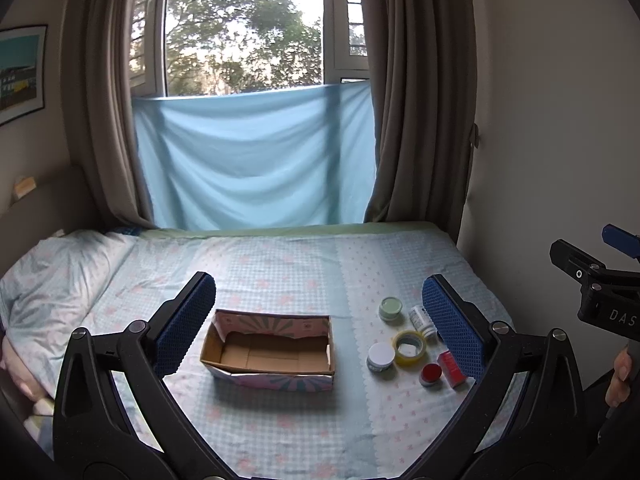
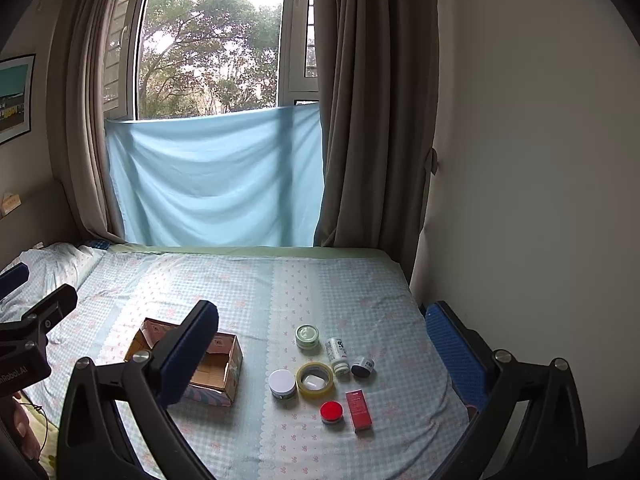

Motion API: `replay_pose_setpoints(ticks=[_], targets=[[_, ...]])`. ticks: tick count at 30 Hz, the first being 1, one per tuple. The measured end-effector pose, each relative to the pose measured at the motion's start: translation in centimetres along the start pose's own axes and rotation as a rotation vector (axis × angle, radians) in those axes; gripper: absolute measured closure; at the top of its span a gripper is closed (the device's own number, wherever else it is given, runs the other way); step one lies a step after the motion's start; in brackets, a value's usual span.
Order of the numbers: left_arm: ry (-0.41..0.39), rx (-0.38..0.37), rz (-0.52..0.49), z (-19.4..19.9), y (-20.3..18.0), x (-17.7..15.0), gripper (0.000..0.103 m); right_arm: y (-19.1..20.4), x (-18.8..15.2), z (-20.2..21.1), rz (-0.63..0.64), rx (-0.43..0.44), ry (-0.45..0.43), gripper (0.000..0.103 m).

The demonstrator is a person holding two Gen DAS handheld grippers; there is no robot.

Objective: Organize rigid objects

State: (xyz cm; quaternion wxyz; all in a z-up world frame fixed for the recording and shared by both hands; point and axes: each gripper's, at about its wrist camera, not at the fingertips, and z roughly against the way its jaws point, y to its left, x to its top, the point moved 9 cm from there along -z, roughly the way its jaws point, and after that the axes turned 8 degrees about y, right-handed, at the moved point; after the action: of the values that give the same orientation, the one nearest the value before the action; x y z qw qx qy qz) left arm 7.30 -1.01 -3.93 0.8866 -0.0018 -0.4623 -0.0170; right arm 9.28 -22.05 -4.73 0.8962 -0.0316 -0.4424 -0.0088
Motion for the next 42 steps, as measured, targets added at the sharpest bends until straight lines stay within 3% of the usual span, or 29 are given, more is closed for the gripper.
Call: replay_pose_setpoints(ticks=[42], targets=[[0.012,-0.013,0.001,-1.9,0.2,0.4,0.0,0.2,0.4,-1.2,-0.04,-0.008,0.025,0.0]])
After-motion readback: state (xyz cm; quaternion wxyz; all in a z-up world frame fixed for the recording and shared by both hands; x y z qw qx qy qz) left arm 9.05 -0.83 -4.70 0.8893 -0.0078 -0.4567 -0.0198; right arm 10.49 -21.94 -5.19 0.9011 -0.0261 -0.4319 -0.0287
